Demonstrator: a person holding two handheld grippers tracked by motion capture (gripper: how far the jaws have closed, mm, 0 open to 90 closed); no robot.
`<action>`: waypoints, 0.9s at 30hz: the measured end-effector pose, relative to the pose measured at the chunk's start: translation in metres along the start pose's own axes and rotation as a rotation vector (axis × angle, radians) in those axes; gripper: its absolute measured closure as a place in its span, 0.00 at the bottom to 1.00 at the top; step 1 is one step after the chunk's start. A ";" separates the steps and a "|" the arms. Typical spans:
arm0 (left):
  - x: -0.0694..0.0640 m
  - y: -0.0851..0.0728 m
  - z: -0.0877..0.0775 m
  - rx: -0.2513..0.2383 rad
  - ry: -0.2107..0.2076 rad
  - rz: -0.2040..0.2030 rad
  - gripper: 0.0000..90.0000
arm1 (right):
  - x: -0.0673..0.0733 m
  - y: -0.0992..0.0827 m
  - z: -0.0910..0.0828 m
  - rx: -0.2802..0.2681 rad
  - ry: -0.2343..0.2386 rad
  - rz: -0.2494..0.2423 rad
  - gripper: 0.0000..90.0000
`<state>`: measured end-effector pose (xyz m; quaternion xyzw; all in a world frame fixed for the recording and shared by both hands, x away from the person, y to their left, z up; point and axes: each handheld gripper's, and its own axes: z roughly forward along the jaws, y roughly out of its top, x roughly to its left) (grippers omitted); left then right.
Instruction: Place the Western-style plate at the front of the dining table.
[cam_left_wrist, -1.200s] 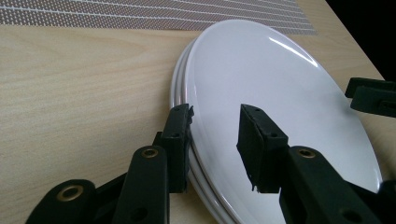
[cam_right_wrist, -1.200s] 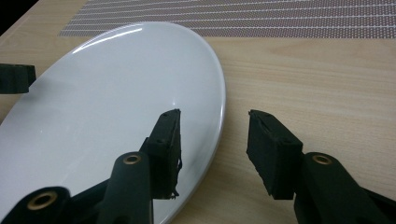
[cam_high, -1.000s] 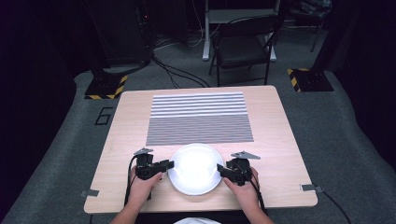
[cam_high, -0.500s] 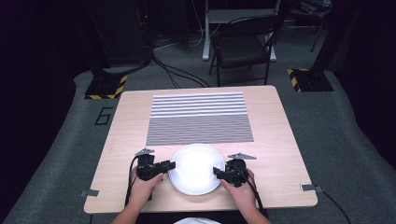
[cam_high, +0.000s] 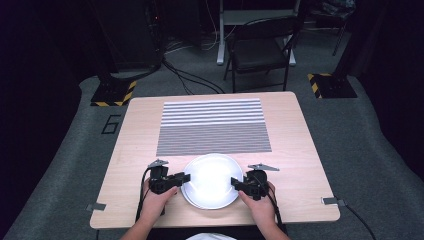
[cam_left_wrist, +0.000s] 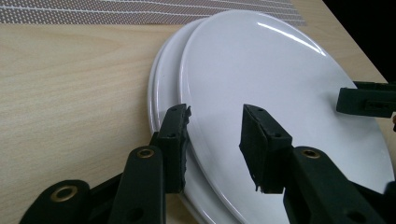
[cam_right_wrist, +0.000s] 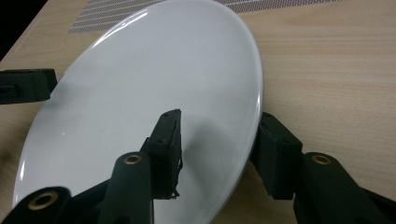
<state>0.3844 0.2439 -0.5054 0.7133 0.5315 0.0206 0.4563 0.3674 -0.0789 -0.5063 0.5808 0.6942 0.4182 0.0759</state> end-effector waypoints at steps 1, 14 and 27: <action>0.000 0.000 0.001 0.006 -0.002 0.001 0.68 | 0.000 0.000 -0.001 -0.004 0.002 -0.002 0.62; -0.009 0.001 0.013 0.024 -0.021 0.020 0.68 | -0.007 0.004 -0.015 -0.047 0.003 0.035 0.64; -0.024 0.006 0.030 0.055 -0.059 0.061 0.68 | -0.018 0.002 -0.033 -0.088 -0.040 0.066 0.64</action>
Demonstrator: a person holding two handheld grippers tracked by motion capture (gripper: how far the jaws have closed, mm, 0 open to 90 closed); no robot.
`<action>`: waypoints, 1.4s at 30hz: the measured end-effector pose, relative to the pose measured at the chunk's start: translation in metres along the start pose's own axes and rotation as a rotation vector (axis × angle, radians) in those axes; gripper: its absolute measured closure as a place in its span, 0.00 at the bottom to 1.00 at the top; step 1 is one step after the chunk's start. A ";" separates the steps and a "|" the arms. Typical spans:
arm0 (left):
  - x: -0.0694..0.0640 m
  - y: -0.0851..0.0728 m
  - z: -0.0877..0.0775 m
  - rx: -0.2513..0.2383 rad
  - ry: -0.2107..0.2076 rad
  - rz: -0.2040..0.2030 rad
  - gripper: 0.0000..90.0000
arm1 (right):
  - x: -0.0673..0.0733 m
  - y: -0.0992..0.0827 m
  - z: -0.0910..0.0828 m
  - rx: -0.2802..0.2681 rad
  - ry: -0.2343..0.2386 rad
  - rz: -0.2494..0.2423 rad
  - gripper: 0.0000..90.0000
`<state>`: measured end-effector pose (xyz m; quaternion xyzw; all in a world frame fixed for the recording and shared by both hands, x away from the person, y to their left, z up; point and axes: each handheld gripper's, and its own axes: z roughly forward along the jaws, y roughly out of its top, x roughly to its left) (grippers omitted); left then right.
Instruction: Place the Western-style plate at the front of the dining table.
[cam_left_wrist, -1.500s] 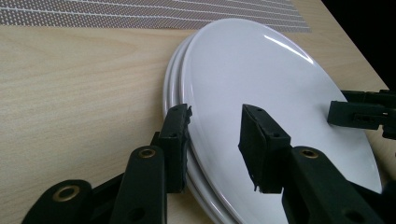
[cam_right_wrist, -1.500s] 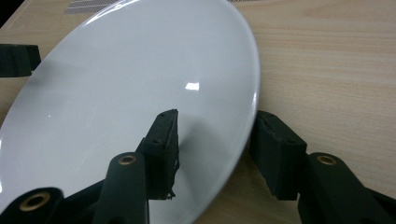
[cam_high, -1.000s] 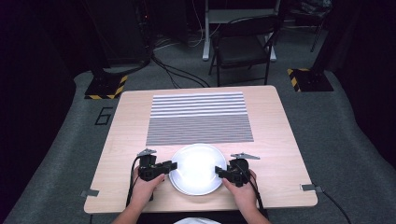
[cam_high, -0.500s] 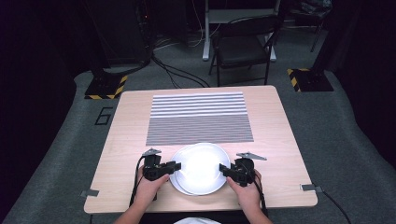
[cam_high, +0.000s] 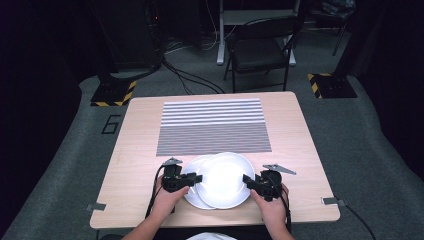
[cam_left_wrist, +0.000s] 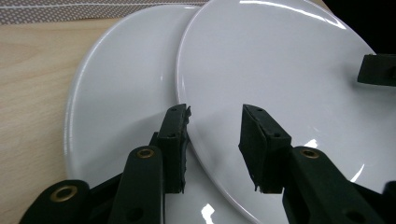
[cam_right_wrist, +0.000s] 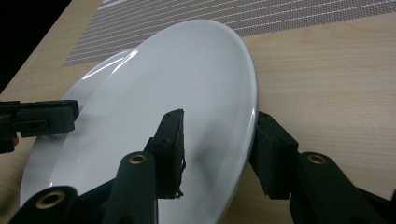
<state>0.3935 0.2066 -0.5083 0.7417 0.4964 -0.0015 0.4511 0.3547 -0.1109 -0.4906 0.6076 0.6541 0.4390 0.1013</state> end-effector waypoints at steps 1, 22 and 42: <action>-0.001 0.000 0.001 0.003 -0.005 0.006 0.68 | -0.002 0.000 -0.002 -0.003 -0.002 0.006 0.64; -0.017 0.004 0.015 0.012 -0.023 0.050 0.68 | -0.011 -0.008 -0.020 -0.018 -0.075 -0.012 0.67; -0.026 -0.005 0.016 0.014 -0.031 0.077 0.63 | -0.021 -0.019 -0.020 0.045 -0.084 0.061 0.67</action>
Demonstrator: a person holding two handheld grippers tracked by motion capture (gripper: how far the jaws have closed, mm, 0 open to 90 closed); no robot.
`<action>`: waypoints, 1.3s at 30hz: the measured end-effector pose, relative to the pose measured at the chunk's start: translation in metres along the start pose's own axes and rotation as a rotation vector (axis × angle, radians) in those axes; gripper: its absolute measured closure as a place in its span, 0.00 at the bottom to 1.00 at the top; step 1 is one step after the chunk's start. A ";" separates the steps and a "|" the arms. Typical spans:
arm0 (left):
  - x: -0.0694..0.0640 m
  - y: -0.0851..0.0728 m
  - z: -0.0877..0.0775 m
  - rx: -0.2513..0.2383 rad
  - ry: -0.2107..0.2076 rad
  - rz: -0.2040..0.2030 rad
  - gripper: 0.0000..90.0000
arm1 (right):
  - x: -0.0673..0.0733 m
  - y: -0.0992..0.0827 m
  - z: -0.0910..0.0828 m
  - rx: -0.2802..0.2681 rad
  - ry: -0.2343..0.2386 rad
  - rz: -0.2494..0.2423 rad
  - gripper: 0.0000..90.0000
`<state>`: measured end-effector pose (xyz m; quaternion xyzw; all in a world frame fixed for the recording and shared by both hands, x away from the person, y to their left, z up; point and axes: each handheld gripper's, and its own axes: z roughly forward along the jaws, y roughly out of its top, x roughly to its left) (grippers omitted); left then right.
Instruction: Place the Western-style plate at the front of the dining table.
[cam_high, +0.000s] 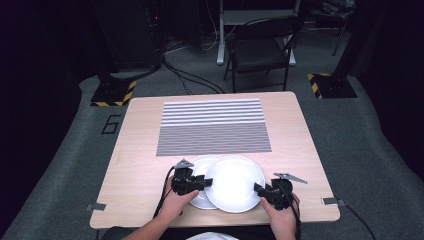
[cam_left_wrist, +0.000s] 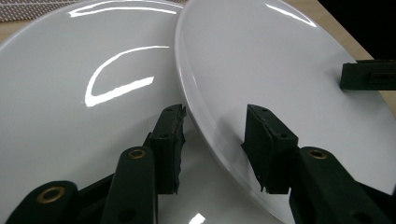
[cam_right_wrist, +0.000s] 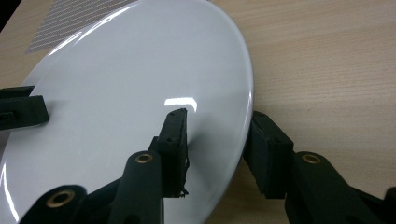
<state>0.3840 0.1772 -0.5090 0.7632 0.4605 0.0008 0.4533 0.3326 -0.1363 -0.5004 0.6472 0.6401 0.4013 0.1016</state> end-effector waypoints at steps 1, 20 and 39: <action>-0.001 -0.001 0.000 -0.004 0.002 -0.001 0.62 | 0.001 -0.001 0.000 -0.002 -0.003 0.001 0.67; -0.003 -0.008 -0.002 -0.012 0.009 -0.046 0.65 | 0.009 -0.006 -0.001 -0.013 -0.018 -0.003 0.65; -0.001 -0.005 -0.012 -0.035 0.046 -0.074 0.62 | 0.021 -0.002 0.002 -0.019 -0.002 -0.009 0.64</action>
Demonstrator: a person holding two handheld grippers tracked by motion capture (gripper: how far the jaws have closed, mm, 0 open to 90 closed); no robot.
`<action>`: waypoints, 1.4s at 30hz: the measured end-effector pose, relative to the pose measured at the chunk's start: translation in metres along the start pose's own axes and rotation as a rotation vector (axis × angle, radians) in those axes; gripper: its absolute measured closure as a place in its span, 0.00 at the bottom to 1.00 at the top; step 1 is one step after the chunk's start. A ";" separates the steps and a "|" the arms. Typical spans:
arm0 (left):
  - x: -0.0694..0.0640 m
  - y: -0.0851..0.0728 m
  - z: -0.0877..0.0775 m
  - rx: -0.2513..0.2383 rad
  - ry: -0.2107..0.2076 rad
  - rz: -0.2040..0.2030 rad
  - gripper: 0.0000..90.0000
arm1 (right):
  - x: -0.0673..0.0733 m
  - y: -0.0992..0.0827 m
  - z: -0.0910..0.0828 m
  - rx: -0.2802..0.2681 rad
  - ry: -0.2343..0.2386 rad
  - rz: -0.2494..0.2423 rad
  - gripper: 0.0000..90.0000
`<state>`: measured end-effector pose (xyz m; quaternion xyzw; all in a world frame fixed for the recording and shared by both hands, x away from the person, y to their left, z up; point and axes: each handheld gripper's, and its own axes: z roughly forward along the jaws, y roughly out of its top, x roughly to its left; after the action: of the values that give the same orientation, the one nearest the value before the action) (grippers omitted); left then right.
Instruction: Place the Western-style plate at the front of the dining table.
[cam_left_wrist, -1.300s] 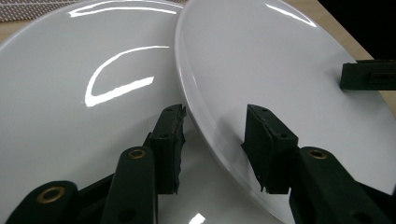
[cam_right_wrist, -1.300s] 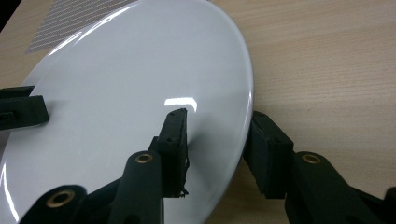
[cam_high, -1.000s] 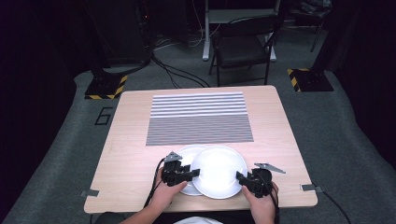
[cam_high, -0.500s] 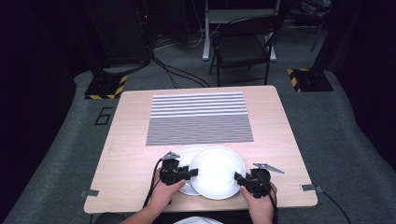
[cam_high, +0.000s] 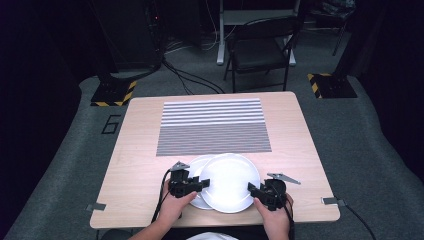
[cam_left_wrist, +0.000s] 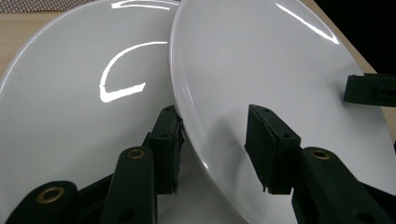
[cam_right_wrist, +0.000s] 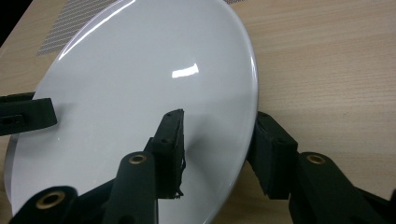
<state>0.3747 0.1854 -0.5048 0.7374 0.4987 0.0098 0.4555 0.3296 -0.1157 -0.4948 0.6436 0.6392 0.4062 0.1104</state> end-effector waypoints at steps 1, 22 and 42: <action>0.000 0.000 -0.001 -0.001 0.003 -0.002 0.62 | 0.001 0.000 0.000 0.003 -0.001 0.002 0.63; 0.007 0.013 -0.009 -0.029 0.030 -0.044 0.63 | 0.010 0.014 0.008 0.012 0.025 0.024 0.64; 0.016 0.036 -0.020 -0.094 0.063 -0.079 0.64 | 0.025 0.038 0.021 0.011 0.033 0.015 0.65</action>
<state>0.3996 0.2077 -0.4758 0.6942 0.5404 0.0385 0.4739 0.3678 -0.0910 -0.4739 0.6423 0.6384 0.4138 0.0933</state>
